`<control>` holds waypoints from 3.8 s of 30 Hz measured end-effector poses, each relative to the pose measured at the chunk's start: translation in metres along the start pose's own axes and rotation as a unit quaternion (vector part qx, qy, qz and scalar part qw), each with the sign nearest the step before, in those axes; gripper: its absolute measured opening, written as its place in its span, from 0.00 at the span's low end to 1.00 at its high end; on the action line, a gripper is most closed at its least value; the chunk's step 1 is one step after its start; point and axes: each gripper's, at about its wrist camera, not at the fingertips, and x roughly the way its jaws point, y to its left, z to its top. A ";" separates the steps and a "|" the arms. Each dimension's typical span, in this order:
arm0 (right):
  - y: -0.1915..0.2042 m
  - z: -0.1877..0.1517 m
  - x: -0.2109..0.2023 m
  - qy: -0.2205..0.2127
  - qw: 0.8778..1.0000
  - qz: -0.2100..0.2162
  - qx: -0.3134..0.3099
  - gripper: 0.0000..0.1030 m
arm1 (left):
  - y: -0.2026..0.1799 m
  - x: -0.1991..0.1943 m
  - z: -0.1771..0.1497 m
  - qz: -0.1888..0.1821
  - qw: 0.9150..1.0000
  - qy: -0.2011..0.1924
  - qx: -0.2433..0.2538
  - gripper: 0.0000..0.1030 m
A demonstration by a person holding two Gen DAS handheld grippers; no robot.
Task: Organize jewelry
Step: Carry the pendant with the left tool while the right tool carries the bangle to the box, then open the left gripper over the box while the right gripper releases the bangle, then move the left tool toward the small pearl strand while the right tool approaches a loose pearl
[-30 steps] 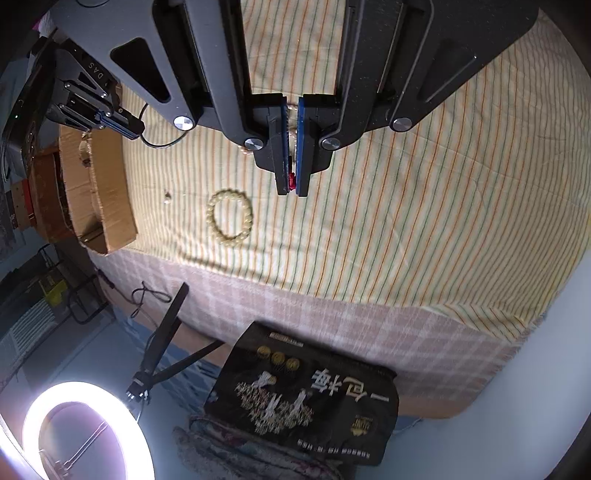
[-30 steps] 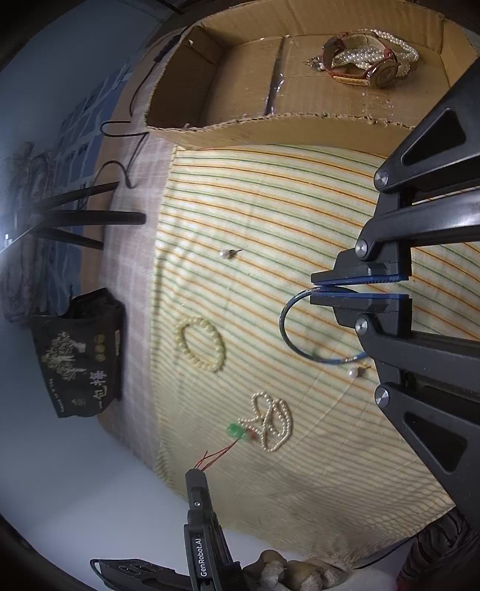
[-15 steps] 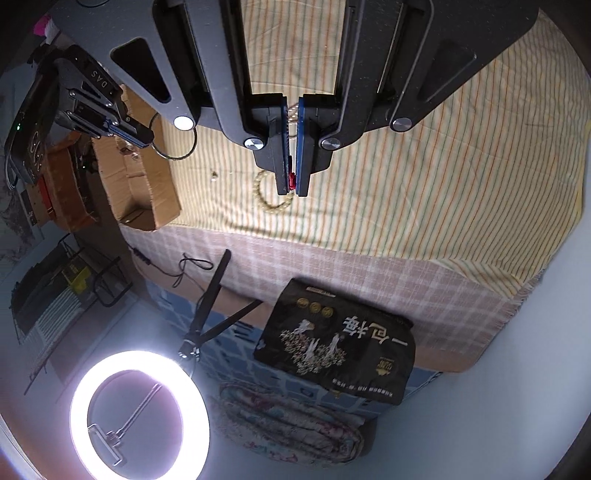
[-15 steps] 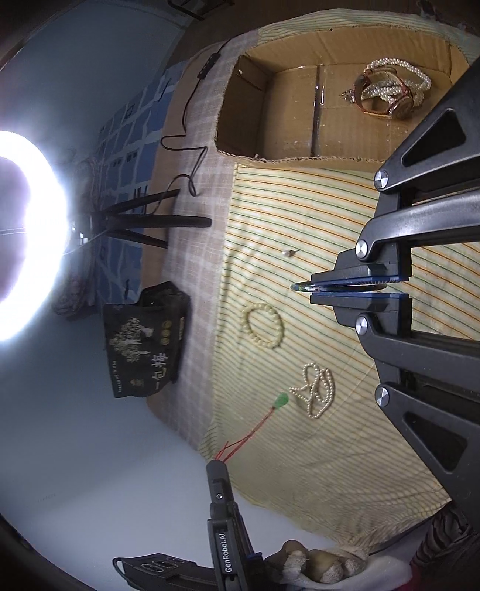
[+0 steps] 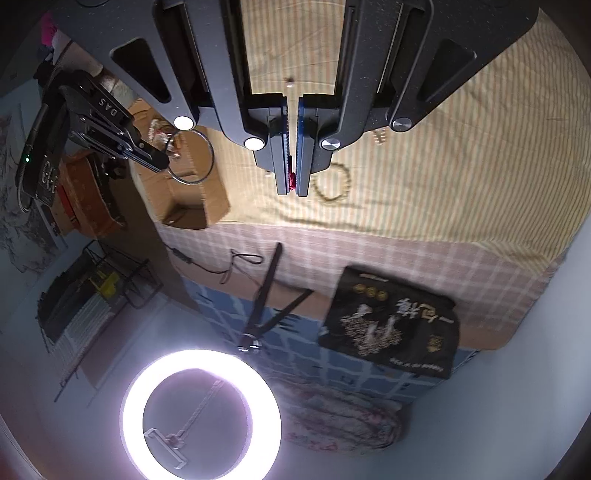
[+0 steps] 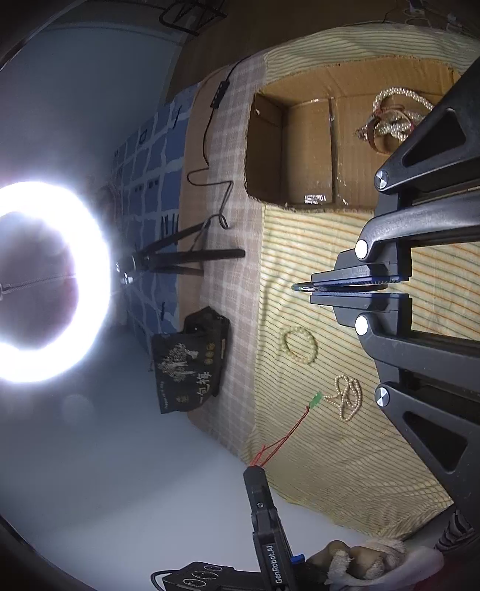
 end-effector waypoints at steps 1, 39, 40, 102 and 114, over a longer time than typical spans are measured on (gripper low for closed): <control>-0.003 0.001 -0.003 -0.002 1.000 -0.002 0.002 0.00 | -0.005 0.000 0.000 -0.004 1.000 0.000 0.003 0.00; -0.152 -0.024 -0.076 -0.033 0.991 -0.075 0.109 0.00 | -0.207 0.038 -0.034 -0.118 0.985 0.038 0.121 0.00; -0.153 -0.024 -0.074 -0.032 0.991 -0.075 0.110 0.00 | -0.210 0.040 -0.035 -0.118 0.984 0.040 0.123 0.00; -0.083 -0.004 -0.047 -0.039 0.995 -0.071 0.062 0.96 | -0.062 0.024 -0.030 0.015 0.996 0.047 0.074 0.45; -0.030 -0.009 -0.016 -0.005 1.000 -0.011 0.025 0.88 | 0.016 0.038 -0.036 0.046 0.995 0.085 0.036 0.44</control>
